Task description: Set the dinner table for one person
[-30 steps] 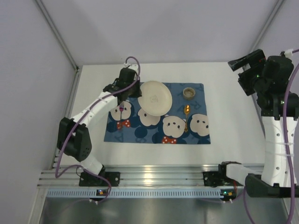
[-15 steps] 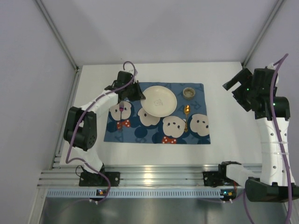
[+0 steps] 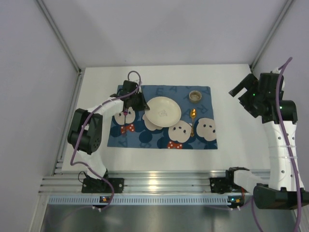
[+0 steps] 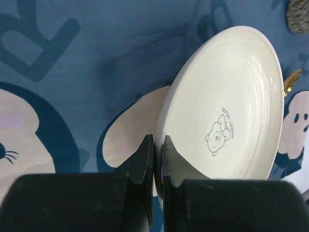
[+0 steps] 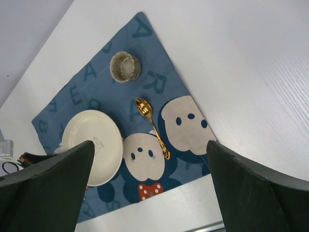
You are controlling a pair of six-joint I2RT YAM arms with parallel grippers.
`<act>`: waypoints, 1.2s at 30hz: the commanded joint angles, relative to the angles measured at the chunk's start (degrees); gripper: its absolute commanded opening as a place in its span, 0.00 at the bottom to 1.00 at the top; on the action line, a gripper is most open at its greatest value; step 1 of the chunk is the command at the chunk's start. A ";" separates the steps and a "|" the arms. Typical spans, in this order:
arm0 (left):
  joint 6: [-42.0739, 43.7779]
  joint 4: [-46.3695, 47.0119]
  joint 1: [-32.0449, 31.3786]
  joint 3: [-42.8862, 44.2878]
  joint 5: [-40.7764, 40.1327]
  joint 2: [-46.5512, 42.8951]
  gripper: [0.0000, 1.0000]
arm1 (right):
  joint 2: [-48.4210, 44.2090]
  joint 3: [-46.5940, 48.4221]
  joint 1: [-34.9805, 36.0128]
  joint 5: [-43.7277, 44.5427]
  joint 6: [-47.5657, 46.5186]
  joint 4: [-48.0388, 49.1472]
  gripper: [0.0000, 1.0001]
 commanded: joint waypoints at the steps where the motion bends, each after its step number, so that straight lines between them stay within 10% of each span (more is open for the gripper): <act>1: 0.50 3.90 0.26 -1.48 -1.57 0.01 0.00 | -0.96 -0.15 -0.37 -0.01 -1.53 0.49 1.00; 17: 1.99 3.55 0.26 0.18 -3.15 2.56 0.00 | -1.39 -1.90 -0.37 -0.54 -2.06 0.57 1.00; 24: 3.40 2.23 0.26 -0.35 -3.06 1.51 0.45 | -2.89 -3.48 -0.46 0.25 -2.23 0.49 1.00; 36: 5.42 -0.67 0.26 1.14 -7.45 -4.64 0.86 | -4.47 -4.81 -0.55 0.78 -2.14 1.45 1.00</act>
